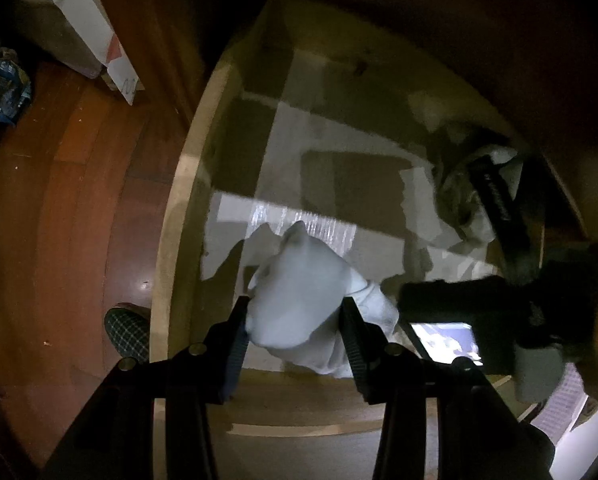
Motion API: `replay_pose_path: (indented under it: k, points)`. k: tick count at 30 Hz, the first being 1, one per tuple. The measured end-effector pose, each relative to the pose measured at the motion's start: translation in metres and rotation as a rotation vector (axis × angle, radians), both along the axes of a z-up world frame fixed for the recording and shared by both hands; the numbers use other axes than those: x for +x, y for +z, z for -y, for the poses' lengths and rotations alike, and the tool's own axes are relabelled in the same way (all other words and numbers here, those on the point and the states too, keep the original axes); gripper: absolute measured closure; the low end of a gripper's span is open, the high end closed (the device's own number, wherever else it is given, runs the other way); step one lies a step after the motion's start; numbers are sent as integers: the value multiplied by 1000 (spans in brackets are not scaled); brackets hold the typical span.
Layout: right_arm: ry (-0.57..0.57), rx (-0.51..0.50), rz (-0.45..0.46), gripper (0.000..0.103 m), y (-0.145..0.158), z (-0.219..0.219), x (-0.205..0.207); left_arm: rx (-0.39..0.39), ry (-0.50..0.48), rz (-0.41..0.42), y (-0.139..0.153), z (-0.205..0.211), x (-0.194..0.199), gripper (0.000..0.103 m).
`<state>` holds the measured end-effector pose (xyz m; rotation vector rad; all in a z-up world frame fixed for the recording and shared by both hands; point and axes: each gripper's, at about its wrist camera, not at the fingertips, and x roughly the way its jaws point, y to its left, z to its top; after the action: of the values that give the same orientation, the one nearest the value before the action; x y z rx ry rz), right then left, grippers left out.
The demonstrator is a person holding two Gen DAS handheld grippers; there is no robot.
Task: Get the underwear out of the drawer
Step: 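Hold the white underwear with the left tool while the right tool grasps white lace underwear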
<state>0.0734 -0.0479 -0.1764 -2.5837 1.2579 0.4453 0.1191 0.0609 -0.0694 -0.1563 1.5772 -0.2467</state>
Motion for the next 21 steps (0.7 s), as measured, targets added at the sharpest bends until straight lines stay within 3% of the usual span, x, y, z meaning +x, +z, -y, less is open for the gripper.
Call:
replay_pose_path:
  k: [9,16,18,19,21]
  points:
    - [3,-80,3,1,-18,7,16,-19,2,3,5,-2,-1,58]
    - [-51,-65,-26,0,-18,5,25,-28,13,-5,8,-7,-1,58]
    - [-72,-56,-26,10,-15,5,26,-24,12,0,8,-8,-2,58]
    - [-71,-47,-23,24,-13,6,26,-23,12,0,8,-9,-1,58]
    - [-57,-27,1,34,-10,10,24,-27,18,-2,8,-9,-1,58]
